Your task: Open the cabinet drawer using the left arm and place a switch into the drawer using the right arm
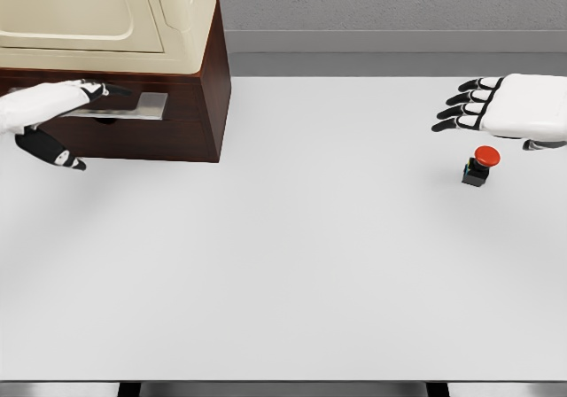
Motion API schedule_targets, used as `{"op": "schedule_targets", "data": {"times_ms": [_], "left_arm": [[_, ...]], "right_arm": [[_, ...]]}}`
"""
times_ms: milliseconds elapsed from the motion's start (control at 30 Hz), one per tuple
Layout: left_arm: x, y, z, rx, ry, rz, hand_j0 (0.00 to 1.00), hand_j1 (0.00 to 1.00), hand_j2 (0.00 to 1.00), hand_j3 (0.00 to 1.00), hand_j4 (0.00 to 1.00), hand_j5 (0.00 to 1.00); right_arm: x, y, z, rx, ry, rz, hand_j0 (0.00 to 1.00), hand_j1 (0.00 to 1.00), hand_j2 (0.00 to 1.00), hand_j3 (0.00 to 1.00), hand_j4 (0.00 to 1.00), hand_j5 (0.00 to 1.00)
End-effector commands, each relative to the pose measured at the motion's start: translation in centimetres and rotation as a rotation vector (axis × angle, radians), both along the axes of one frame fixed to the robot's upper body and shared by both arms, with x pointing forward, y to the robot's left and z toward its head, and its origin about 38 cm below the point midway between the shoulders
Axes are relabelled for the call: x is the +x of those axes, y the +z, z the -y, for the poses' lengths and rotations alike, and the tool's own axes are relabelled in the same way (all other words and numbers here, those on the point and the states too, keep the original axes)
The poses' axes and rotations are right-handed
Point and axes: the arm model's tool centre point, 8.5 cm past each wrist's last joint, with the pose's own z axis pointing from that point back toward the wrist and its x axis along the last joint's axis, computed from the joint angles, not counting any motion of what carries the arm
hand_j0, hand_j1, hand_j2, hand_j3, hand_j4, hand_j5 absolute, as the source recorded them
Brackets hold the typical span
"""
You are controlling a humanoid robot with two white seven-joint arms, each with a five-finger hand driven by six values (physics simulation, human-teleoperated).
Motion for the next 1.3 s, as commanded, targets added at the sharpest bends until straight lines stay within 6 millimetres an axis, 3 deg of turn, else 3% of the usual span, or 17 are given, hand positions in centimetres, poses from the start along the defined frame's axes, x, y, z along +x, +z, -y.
{"op": "schedule_targets", "data": {"times_ms": [0,500,1000,1267], "left_arm": [[0.3,-1.0,0.2,0.029,0.016,-0.001,1.0,1.0,1.0,1.0,1.0,1.0],[0.2,-2.0,0.5,0.062,0.004,-0.033,1.0,1.0,1.0,1.0,1.0,1.0],[-2.5,0.6,-0.5,0.058,-0.173,-0.023,1.0,1.0,1.0,1.0,1.0,1.0],[-3.4,0.4,-1.0,0.07,-0.214,-0.039,1.0,1.0,1.0,1.0,1.0,1.0]], "right_arm": [[0.0,0.0,0.0,0.003,-0.002,0.0,1.0,1.0,1.0,1.0,1.0,1.0],[0.0,0.1,0.0,0.004,-0.001,0.003,1.0,1.0,1.0,1.0,1.0,1.0],[0.1,0.2,-0.1,0.006,0.0,0.006,1.0,1.0,1.0,1.0,1.0,1.0],[0.1,0.3,0.2,0.006,-0.008,0.006,1.0,1.0,1.0,1.0,1.0,1.0]]}}
